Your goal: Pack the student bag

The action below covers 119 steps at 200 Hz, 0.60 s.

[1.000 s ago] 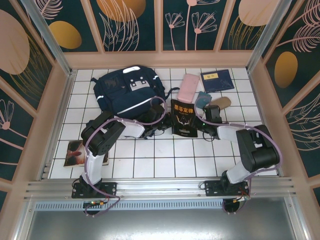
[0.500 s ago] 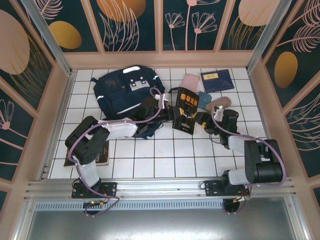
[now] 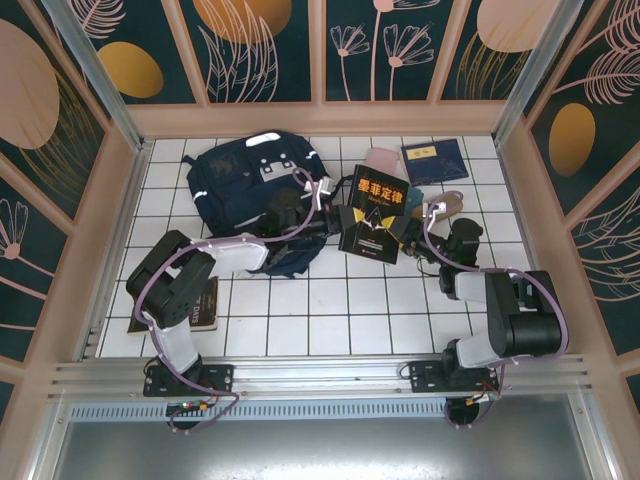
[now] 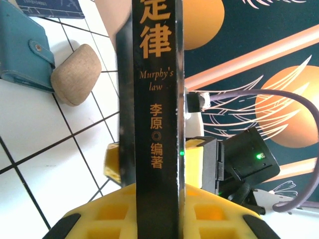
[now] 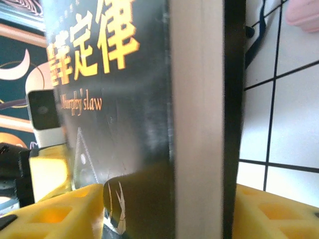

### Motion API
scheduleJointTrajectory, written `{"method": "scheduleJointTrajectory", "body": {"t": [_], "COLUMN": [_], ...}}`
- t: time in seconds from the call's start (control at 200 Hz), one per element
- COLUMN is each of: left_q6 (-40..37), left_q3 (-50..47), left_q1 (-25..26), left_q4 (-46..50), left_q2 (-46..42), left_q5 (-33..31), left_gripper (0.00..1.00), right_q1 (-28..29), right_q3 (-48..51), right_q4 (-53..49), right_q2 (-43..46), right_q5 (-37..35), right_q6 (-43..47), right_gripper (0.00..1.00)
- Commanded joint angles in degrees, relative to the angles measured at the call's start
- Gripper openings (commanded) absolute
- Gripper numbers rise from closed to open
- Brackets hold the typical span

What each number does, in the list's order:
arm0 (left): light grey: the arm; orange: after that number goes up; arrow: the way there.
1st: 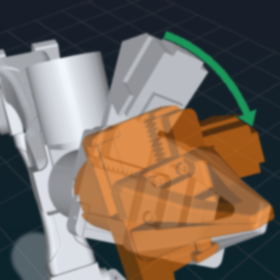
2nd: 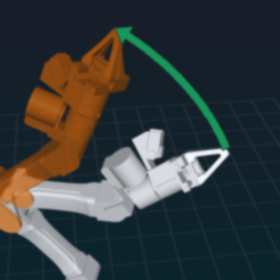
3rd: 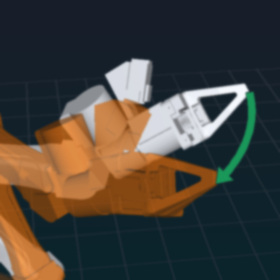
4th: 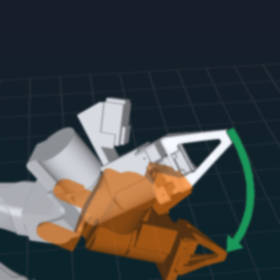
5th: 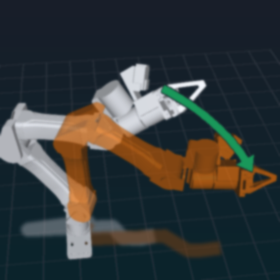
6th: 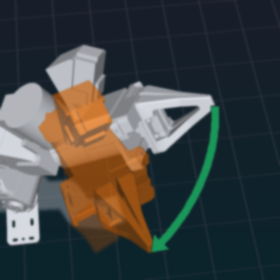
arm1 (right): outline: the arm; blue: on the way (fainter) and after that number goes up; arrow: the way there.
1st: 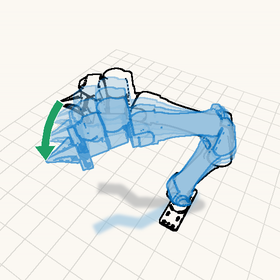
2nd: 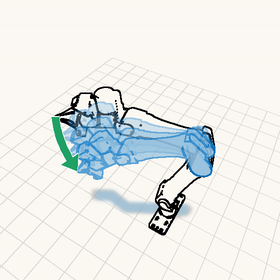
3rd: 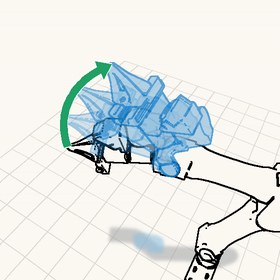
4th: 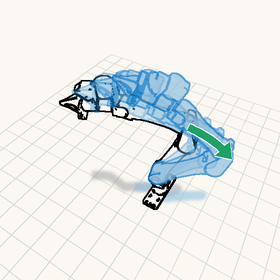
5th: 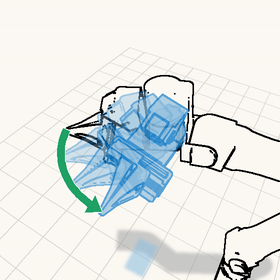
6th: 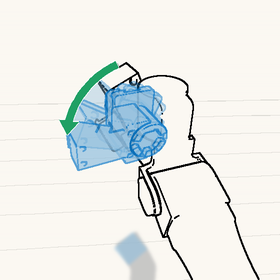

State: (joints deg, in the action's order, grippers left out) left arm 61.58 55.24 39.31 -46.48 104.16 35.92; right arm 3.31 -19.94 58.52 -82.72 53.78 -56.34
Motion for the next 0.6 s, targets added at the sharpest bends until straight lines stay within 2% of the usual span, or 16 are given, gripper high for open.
{"method": "scheduleJointTrajectory", "body": {"t": [0.0, 0.05, 0.1, 0.12, 0.16, 0.27, 0.315, 0.37, 0.46, 0.55, 0.591], "left_q6": [-0.12, -0.40, -0.96, -1.21, -1.66, -2.07, -2.17, -1.89, -0.57, 0.84, 1.88], "left_q3": [-0.75, -0.91, -0.80, -0.64, -0.34, -0.32, -0.31, -0.14, 0.04, 0.13, 0.15], "left_q1": [-0.09, -0.22, -0.33, -0.32, -0.33, -0.41, -0.44, -0.43, -0.53, -0.50, -0.46], "left_q4": [-5.66, -5.11, -4.12, -3.52, -2.71, -1.95, -1.80, -1.98, -3.58, -4.96, -6.32], "left_q2": [-0.92, -0.96, -0.73, -0.72, -0.45, -0.42, -0.71, -1.05, -1.84, -2.56, -2.80], "left_q5": [0.77, 0.85, 0.75, 0.80, 1.03, 1.35, 1.39, 1.73, 2.53, 3.36, 4.08], "left_gripper": [0.00, 0.00, 0.00, 0.00, 0.00, 0.00, 0.00, 0.00, 0.00, 0.00, 0.00], "right_q1": [0.85, 0.85, 0.83, 0.89, 0.83, 0.78, 0.73, 0.74, 0.82, 0.84, 0.88], "right_q3": [1.20, 1.31, 1.22, 1.14, 0.93, 0.22, 0.00, -0.13, -0.12, 0.16, 0.25], "right_q4": [3.61, 3.05, 1.65, 0.96, -0.49, -5.19, -6.56, -7.95, -8.25, -6.35, -5.24], "right_q2": [3.12, 4.30, 5.59, 6.10, 7.11, 9.38, 9.54, 9.05, 6.98, 4.53, 3.67], "right_q5": [4.69, 4.42, 3.84, 3.57, 2.95, 1.65, 1.19, 0.56, 0.01, -0.16, -0.25], "right_q6": [-0.53, -0.41, -0.03, 0.29, 1.01, 3.35, 4.30, 5.12, 5.66, 4.86, 4.30], "right_gripper": [0.45, 0.30, 0.07, 0.03, 0.00, 0.01, 0.10, 0.46, 0.73, 0.79, 0.88]}}
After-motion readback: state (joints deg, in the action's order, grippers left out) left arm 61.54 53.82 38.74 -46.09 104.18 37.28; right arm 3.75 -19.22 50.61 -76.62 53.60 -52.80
